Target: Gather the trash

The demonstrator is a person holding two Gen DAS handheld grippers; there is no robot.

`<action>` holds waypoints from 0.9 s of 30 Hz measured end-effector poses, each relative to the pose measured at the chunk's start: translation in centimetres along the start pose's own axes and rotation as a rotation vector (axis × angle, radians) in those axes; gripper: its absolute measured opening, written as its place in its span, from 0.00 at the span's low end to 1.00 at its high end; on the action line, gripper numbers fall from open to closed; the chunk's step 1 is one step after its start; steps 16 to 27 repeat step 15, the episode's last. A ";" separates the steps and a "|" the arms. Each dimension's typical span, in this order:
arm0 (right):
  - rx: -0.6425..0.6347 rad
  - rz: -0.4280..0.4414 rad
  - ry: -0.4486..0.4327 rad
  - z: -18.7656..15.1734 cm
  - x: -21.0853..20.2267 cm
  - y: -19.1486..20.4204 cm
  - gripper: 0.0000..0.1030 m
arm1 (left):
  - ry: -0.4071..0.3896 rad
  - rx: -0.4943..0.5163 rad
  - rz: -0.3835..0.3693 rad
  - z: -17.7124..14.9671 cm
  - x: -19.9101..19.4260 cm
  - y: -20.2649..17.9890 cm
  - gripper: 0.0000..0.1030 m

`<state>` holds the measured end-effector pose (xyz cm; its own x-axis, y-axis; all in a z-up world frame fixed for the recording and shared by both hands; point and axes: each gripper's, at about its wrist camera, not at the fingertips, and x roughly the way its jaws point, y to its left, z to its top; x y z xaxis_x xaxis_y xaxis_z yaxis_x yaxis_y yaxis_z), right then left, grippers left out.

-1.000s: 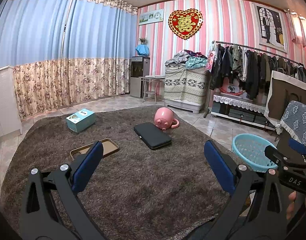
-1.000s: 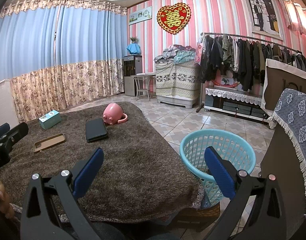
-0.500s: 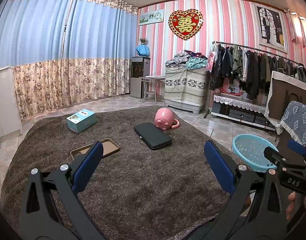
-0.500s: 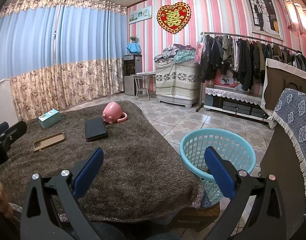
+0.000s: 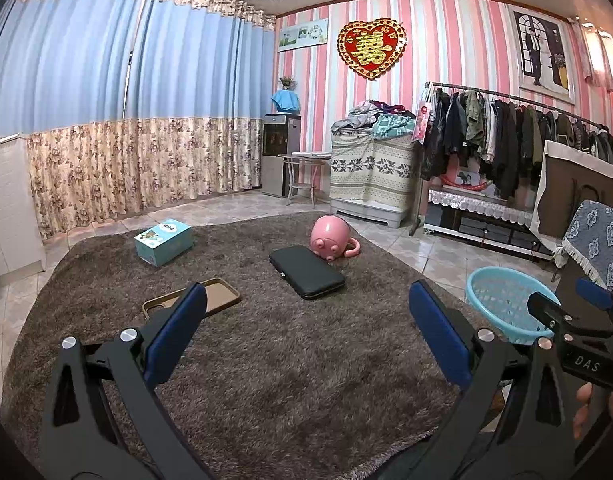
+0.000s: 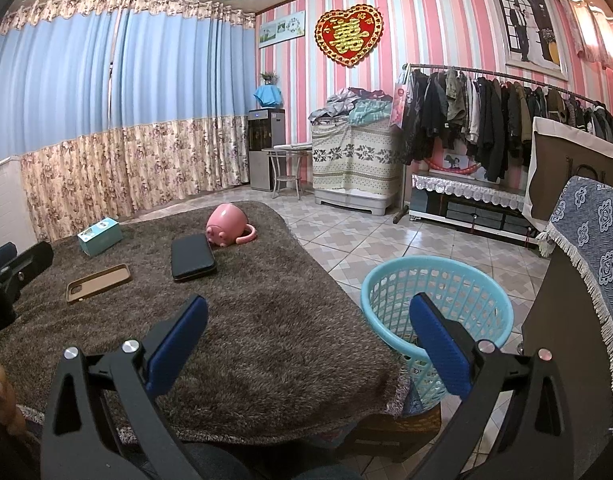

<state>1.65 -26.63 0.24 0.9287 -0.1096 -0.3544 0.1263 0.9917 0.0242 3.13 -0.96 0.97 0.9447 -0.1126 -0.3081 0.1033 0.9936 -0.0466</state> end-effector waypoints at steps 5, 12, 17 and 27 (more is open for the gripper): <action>0.000 0.002 0.004 -0.2 0.1 -0.1 0.96 | 0.000 0.000 0.001 0.0 0.0 0.0 0.95; -0.001 0.002 0.003 -0.2 0.1 0.0 0.96 | 0.001 0.002 -0.001 -0.1 -0.1 -0.1 0.95; -0.001 0.001 0.003 -0.1 0.1 0.0 0.96 | -0.001 0.008 -0.002 -0.2 -0.2 -0.1 0.95; -0.001 0.001 0.003 -0.1 0.1 0.0 0.96 | -0.001 0.008 -0.002 -0.2 -0.2 -0.1 0.95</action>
